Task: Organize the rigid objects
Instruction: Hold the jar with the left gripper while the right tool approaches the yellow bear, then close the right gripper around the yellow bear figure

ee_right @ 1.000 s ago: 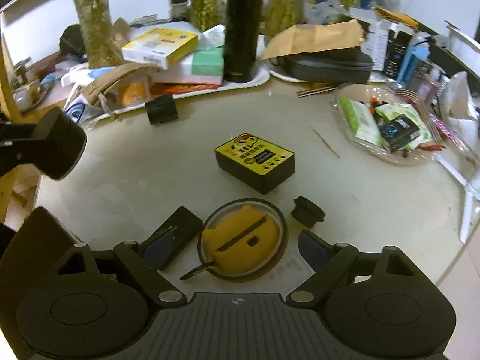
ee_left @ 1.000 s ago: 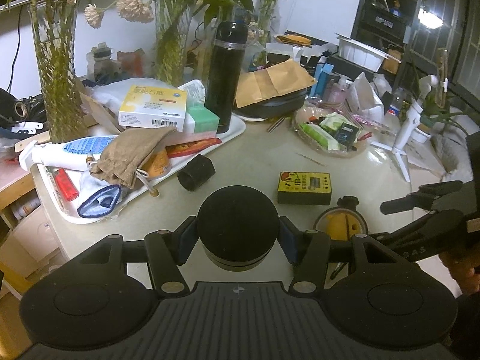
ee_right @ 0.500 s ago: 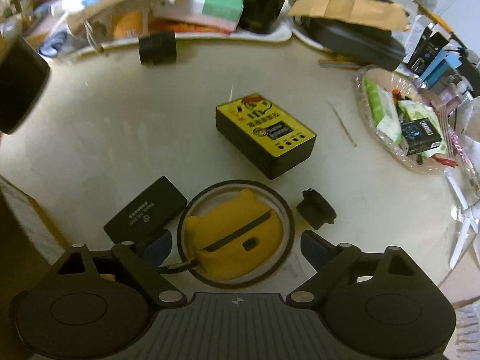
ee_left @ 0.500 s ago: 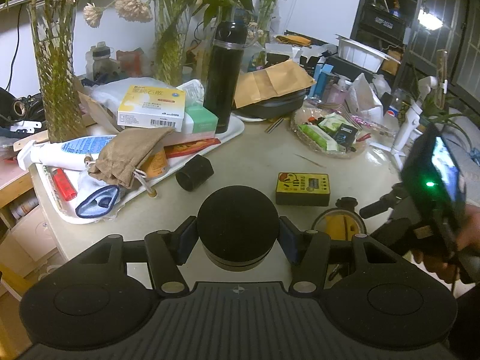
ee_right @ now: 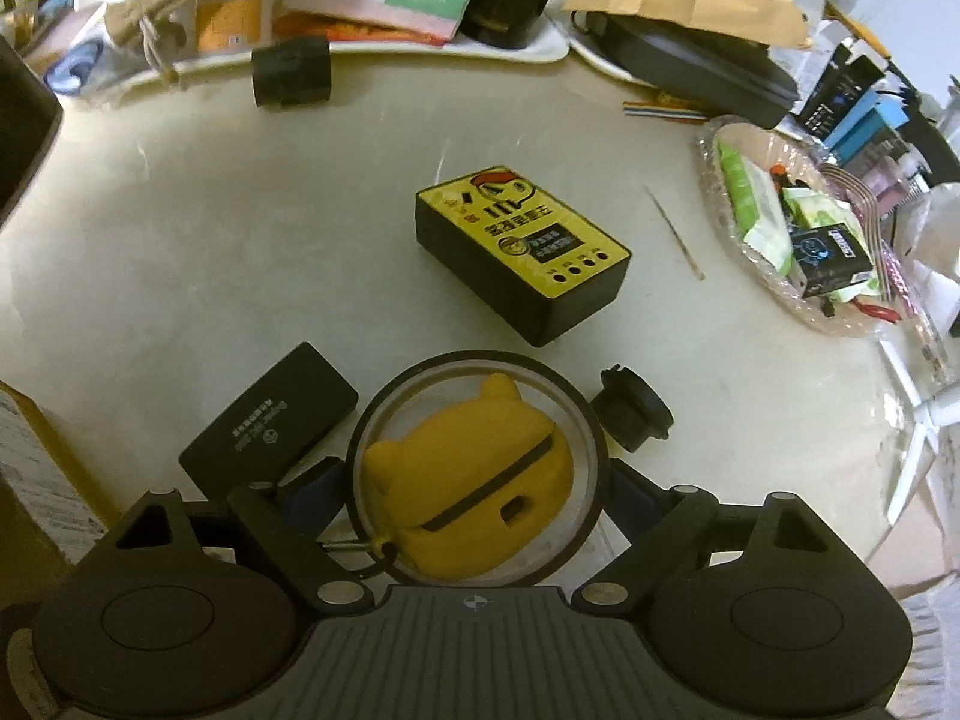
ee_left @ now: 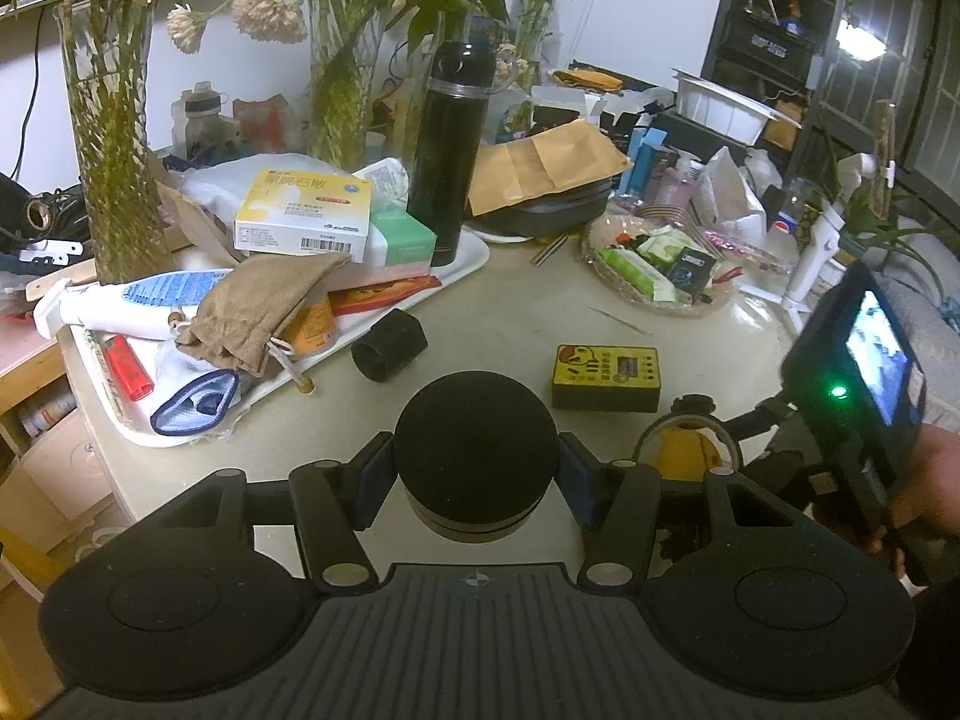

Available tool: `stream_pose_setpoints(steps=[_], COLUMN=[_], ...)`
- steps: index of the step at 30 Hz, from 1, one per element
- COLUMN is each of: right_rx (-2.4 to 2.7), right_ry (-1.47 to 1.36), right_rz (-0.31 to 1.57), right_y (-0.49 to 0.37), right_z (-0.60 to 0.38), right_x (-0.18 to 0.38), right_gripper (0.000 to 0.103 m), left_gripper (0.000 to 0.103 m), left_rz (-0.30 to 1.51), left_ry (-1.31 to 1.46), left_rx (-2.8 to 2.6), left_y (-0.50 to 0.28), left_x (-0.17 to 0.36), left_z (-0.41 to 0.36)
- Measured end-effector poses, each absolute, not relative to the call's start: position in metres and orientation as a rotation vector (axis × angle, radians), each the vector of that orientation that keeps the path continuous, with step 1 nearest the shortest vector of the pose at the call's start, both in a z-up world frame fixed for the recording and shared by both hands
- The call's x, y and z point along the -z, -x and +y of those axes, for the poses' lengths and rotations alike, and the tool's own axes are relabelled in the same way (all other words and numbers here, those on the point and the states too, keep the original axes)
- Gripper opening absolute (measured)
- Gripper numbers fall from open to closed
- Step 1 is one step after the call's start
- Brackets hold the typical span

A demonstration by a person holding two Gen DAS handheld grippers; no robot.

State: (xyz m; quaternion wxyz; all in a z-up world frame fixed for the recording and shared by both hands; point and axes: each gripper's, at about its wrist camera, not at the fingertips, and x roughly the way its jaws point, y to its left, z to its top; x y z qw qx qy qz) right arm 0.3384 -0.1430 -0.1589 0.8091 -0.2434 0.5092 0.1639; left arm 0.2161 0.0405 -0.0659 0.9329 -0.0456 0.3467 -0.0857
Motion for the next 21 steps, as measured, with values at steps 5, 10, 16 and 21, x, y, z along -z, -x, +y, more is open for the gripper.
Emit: stream_pose_setpoints(steps=[5, 10, 16, 21], right_rx=[-0.386, -0.399, -0.418, -0.426], right_ry=[0.405, 0.35, 0.288, 0.256], right_rz=[1.062, 1.041, 1.019, 1.032], right_y=[-0.334, -0.331, -0.327, -0.329], right_z=[-0.157, -0.163, -0.169, -0.17], right_x=[0.146, 0.137, 0.126, 0.124], right_gripper=[0.091, 0.091, 0.091, 0.091], left_gripper=[0.056, 0.056, 0.056, 0.056], left_rz=[0.708, 0.707, 0.708, 0.708], left_ry=[0.094, 0.095, 0.094, 0.094], left_rx=[0.178, 0.178, 0.179, 0.178], left_y=[-0.216, -0.216, -0.216, -0.215], left_x=[0.066, 0.066, 0.066, 0.066], left_z=[0.039, 0.039, 0.039, 0.038])
